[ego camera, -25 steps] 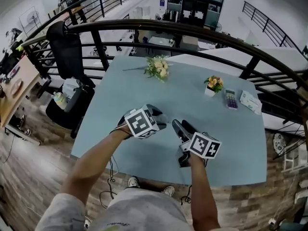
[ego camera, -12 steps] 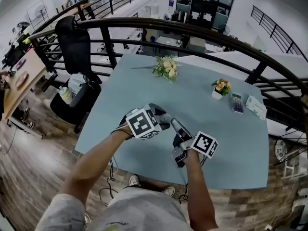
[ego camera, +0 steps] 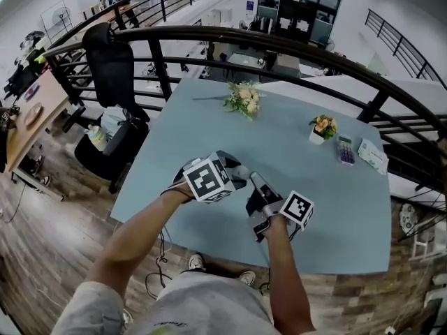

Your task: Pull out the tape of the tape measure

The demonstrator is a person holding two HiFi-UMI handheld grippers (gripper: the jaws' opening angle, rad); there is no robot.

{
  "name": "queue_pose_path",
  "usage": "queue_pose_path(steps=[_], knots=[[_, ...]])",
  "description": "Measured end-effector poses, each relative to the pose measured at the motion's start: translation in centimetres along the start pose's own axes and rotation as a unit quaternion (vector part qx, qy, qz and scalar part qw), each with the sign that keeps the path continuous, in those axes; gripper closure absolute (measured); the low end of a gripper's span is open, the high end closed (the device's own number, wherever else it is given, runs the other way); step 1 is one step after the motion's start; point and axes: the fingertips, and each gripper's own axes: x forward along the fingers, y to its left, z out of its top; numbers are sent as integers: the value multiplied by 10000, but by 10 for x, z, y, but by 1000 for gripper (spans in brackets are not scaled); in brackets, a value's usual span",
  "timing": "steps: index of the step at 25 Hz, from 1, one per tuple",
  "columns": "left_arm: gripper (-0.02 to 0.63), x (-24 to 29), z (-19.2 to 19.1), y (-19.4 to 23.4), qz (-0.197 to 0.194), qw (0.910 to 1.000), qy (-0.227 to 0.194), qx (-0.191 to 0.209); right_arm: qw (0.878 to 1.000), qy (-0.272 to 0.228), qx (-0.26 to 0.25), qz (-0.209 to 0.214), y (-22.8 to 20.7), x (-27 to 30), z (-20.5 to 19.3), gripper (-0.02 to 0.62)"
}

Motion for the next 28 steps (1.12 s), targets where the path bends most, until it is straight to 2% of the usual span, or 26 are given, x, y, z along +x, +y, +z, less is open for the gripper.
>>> queue_pose_path(steps=[8,28], knots=[[393,-4,-3,-1,-2,10000,-7,-70,10000,18,25,-59,1,0,-5,569],[394,-3,6,1,-9,10000,-95,-5,9980,-5,-585,-228,10,-9,9,578]])
